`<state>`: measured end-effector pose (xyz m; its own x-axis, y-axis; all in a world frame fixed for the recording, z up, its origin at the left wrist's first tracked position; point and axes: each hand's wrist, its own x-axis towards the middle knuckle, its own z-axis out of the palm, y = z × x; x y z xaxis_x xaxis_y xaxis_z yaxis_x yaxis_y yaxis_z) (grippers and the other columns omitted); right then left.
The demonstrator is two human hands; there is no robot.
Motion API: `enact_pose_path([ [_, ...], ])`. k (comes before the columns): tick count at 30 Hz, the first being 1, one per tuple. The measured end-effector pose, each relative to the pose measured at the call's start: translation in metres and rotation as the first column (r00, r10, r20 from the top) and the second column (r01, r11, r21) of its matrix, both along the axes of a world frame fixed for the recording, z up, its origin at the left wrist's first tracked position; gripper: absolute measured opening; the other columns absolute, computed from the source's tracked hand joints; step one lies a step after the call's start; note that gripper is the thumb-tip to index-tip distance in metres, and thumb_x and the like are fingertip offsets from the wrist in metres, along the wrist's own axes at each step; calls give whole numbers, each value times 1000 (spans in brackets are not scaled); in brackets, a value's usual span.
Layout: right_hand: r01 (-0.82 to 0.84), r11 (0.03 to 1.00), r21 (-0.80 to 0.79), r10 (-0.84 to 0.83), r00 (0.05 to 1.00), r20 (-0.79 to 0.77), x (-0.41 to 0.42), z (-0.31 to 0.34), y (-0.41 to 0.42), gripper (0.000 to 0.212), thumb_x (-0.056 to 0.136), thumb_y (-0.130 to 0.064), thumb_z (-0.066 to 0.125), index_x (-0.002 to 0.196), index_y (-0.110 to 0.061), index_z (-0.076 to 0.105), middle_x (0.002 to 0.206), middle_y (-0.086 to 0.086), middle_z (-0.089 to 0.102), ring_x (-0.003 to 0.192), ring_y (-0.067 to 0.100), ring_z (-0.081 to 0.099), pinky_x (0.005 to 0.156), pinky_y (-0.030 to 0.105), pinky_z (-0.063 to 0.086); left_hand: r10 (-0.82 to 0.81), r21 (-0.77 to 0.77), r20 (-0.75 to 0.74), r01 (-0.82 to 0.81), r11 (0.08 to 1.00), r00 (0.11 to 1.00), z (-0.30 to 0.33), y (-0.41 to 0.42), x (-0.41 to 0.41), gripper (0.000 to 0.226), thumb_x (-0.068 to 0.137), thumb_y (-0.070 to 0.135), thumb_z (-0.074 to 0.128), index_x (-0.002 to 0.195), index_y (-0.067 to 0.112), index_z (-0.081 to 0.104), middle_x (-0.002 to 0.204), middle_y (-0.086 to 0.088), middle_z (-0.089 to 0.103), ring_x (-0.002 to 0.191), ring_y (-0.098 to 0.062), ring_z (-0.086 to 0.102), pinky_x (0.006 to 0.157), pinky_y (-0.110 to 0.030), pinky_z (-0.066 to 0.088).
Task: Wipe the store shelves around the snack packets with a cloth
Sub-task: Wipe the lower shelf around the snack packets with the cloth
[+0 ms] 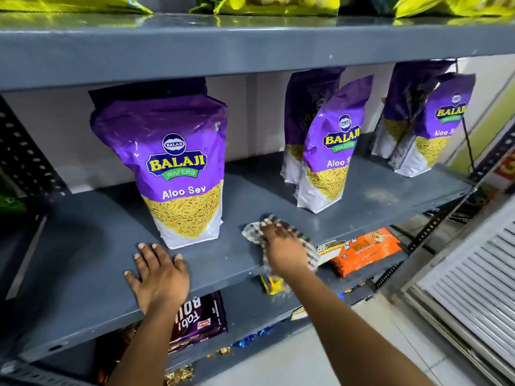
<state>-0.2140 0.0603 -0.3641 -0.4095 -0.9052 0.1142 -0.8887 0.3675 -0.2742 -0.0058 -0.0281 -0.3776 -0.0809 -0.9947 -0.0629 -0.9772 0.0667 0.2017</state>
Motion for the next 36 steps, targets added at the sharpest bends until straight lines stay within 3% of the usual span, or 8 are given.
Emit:
enact_pose_path([
  [5, 191, 981, -23, -191, 981, 17, -89, 6, 48, 46, 84, -14, 47, 130, -13, 40, 133, 15, 54, 120, 30, 51, 101, 36, 39, 102, -125, -151, -122, 985, 983, -5, 18, -12, 56, 96, 26, 29, 143, -4, 20, 154, -21, 8, 142, -35, 5, 113, -53, 5],
  [8, 274, 962, 2, -274, 962, -3, -136, 5, 73, 37, 81, -13, 50, 118, -11, 47, 119, 21, 60, 104, 36, 58, 84, 37, 47, -49, -246, -290, -25, 969, 956, -8, 53, -47, 63, 88, 31, 28, 136, -9, 32, 147, -28, 26, 136, -44, 22, 108, -61, 12],
  [11, 364, 931, 19, -364, 931, 33, -175, 11, 87, 25, 84, -12, 44, 108, -12, 51, 107, 25, 63, 91, 40, 62, 72, 39, 49, -275, -296, -214, 206, 933, 937, -10, 82, -91, 62, 85, 34, 30, 132, -5, 39, 141, -24, 41, 132, -35, 28, 107, -51, 13],
  [16, 57, 997, -44, -56, 998, 25, -150, 3, 64, 34, 76, -7, 51, 109, -14, 58, 108, 15, 68, 99, 33, 64, 83, 41, 53, -313, -280, -199, 252, 927, 929, 2, 87, -176, 62, 84, 33, 27, 128, -5, 48, 136, -21, 48, 125, -37, 45, 106, -50, 30],
  [19, -196, 974, -116, 186, 978, -94, -150, -12, 68, 44, 58, -21, 63, 102, -26, 66, 95, -1, 76, 92, 17, 70, 74, 28, 58, -197, -203, -294, 140, 969, 935, 10, 81, -224, 69, 82, 38, 22, 127, -8, 47, 139, -26, 42, 129, -42, 39, 104, -55, 31],
  [27, 72, 991, -112, -60, 993, 106, -277, 6, 91, 45, 77, -18, 38, 118, -13, 56, 117, 24, 63, 108, 39, 59, 88, 42, 48, -81, -84, -44, 77, 993, 996, 0, 76, -266, 67, 91, 42, 18, 142, 0, 25, 152, -19, 22, 140, -34, 18, 112, -50, 15],
  [32, -240, 957, -163, 248, 968, 31, -240, -12, 81, 46, 57, -16, 63, 103, -26, 66, 100, 0, 75, 95, 21, 70, 80, 31, 56, -87, -68, 11, 88, 994, 996, -2, 73, -265, 62, 97, 44, 19, 147, 10, 8, 157, -10, 4, 143, -25, 3, 116, -42, 8],
  [36, 40, 987, -155, -37, 999, 21, -304, -2, 64, 36, 76, -10, 49, 109, -17, 61, 103, 17, 71, 95, 35, 66, 81, 39, 54, -67, -64, 17, 68, 996, 998, 0, 75, -269, 61, 97, 44, 20, 147, 12, 8, 157, -8, 3, 143, -24, 3, 116, -41, 7],
])
